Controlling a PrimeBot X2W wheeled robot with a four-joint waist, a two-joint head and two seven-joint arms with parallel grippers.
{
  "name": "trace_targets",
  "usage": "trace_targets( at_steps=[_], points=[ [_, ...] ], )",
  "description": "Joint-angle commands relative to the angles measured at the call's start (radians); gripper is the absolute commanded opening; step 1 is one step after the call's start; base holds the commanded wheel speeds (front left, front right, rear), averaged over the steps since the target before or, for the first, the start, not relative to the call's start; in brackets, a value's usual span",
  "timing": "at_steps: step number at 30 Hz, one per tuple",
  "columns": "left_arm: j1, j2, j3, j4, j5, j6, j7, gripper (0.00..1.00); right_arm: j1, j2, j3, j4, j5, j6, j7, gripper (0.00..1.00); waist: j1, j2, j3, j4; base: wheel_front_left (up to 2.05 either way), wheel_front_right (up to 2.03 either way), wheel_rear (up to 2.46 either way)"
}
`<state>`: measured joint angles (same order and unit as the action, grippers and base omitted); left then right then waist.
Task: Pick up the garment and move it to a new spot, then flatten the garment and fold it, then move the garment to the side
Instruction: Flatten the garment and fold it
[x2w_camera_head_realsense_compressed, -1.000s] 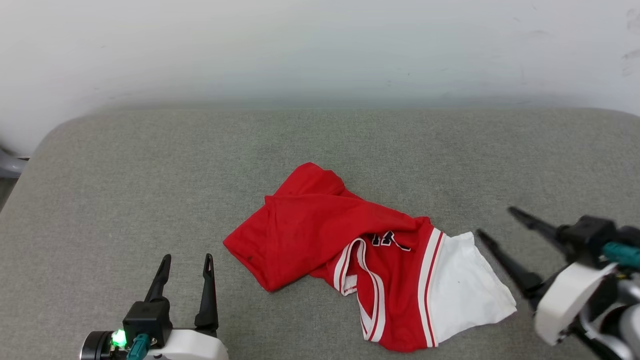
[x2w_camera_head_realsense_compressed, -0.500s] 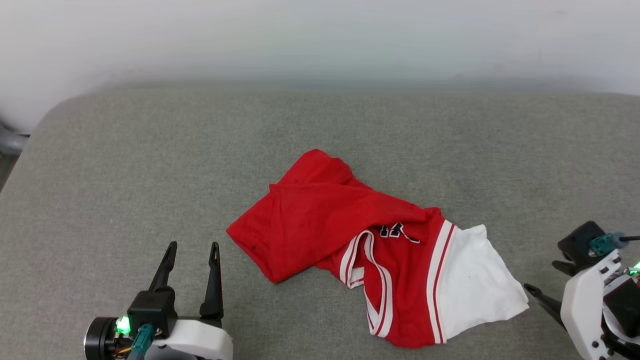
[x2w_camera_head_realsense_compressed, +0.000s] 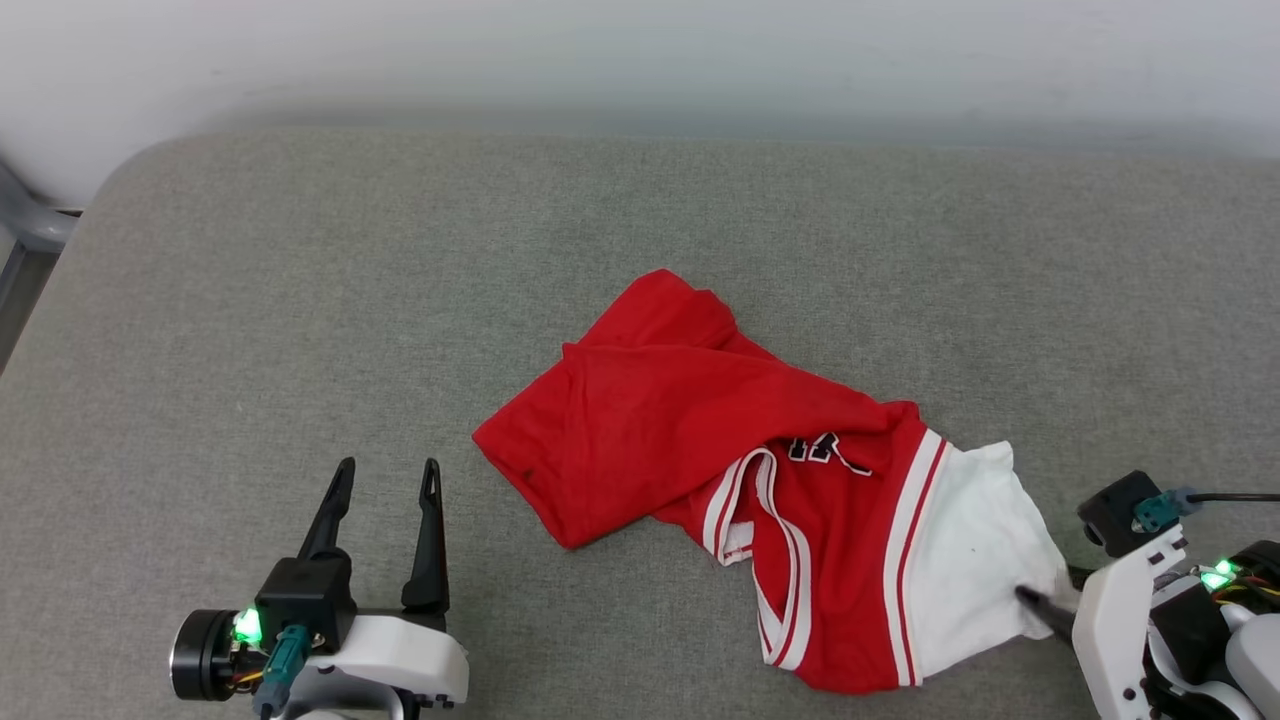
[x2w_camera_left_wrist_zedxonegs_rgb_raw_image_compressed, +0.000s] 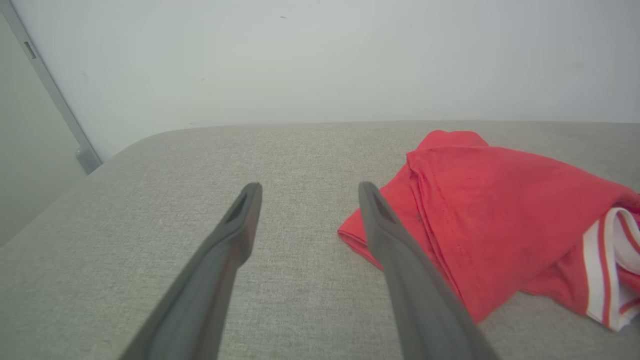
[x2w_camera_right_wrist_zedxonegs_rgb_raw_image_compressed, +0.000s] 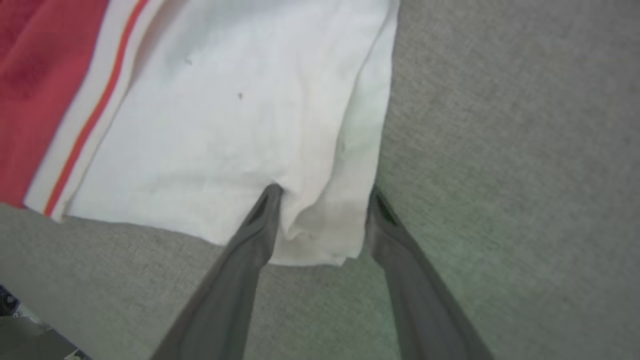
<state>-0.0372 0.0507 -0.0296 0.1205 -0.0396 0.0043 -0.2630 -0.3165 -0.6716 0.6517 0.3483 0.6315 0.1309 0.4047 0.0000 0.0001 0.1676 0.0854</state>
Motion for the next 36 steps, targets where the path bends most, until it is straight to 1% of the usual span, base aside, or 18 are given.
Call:
trace_targets(
  at_steps=[1,4,6,9,13,15,19,20,21,22,27,30,31,33,36],
  points=[
    [0.001,-0.001,0.002,0.001,-0.002,0.004,-0.003,1.00,0.006,0.017,0.016,0.021,0.004,0.000,-0.003,0.00,0.0000,-0.0001,-0.006,-0.005,0.00,0.00,0.00],
    [0.013,-0.001,0.007,0.002,-0.001,0.003,-0.003,1.00,0.002,-0.001,-0.037,0.038,0.046,-0.001,-0.064,0.00,0.0000,-0.0001,-0.024,-0.016,0.00,0.00,0.00],
    [0.017,-0.001,0.007,0.000,-0.002,0.004,-0.003,1.00,0.007,-0.034,-0.076,0.052,0.064,-0.001,-0.090,0.00,0.0000,-0.0001,-0.036,-0.022,0.00,0.00,0.00],
    [0.026,-0.001,0.004,-0.001,-0.003,0.005,-0.003,1.00,0.033,-0.062,-0.127,0.084,0.100,-0.001,-0.097,0.00,0.0000,-0.0001,-0.046,-0.025,0.00,0.00,0.00],
    [0.025,-0.001,0.000,-0.002,-0.004,0.004,-0.003,1.00,0.079,-0.109,-0.193,0.162,0.126,-0.001,-0.090,0.00,0.0000,-0.0001,-0.050,-0.024,0.00,0.00,0.00],
    [0.021,-0.001,-0.002,-0.002,-0.004,0.003,-0.003,1.00,0.100,-0.108,-0.214,0.208,0.131,-0.001,-0.088,0.00,0.0000,-0.0001,-0.050,-0.021,0.00,0.00,0.00],
    [0.020,-0.001,-0.004,0.001,-0.005,0.003,-0.003,1.00,0.128,-0.074,-0.233,0.291,0.125,-0.001,-0.097,0.00,0.0000,-0.0001,-0.053,-0.013,0.00,0.00,0.00],
    [0.021,-0.001,-0.004,0.002,-0.004,0.002,-0.003,1.00,0.130,-0.064,-0.238,0.303,0.120,-0.001,-0.111,0.15,0.0000,-0.0001,-0.056,-0.012,0.00,0.00,0.00],
    [0.022,-0.001,-0.003,0.003,-0.003,0.002,-0.003,1.00,0.128,-0.050,-0.244,0.312,0.118,-0.001,-0.126,0.50,0.0000,-0.0001,-0.059,-0.011,0.00,0.00,0.00],
    [0.025,-0.001,-0.002,0.005,-0.002,0.002,-0.003,1.00,0.122,-0.043,-0.251,0.315,0.107,-0.001,-0.149,1.00,0.0000,-0.0001,-0.064,-0.011,0.00,0.00,0.00],
    [0.041,-0.001,0.002,0.003,0.007,0.003,-0.003,1.00,0.091,-0.028,-0.313,0.286,0.047,-0.001,-0.288,1.00,0.0000,-0.0001,-0.094,-0.008,0.00,0.00,0.00],
    [0.054,0.000,0.001,-0.002,0.013,0.001,-0.003,1.00,0.099,-0.004,-0.367,0.238,0.000,-0.001,-0.370,1.00,0.0000,-0.0001,-0.110,-0.011,0.00,0.00,0.00],
    [0.059,0.003,-0.004,-0.008,0.021,-0.002,-0.003,1.00,0.123,0.033,-0.437,0.174,-0.080,-0.001,-0.448,1.00,0.0000,-0.0001,-0.125,-0.016,0.00,0.00,0.00],
    [0.058,0.008,-0.006,-0.011,0.022,-0.007,-0.003,1.00,0.145,0.071,-0.491,0.118,-0.139,-0.001,-0.487,1.00,0.0000,-0.0001,-0.134,-0.022,0.00,0.00,0.00],
    [0.039,0.019,-0.009,-0.019,0.026,-0.020,-0.003,1.00,0.183,0.150,-0.565,0.012,-0.233,-0.001,-0.526,1.00,0.0000,-0.0001,-0.145,-0.031,0.00,0.00,0.00]
  ],
)
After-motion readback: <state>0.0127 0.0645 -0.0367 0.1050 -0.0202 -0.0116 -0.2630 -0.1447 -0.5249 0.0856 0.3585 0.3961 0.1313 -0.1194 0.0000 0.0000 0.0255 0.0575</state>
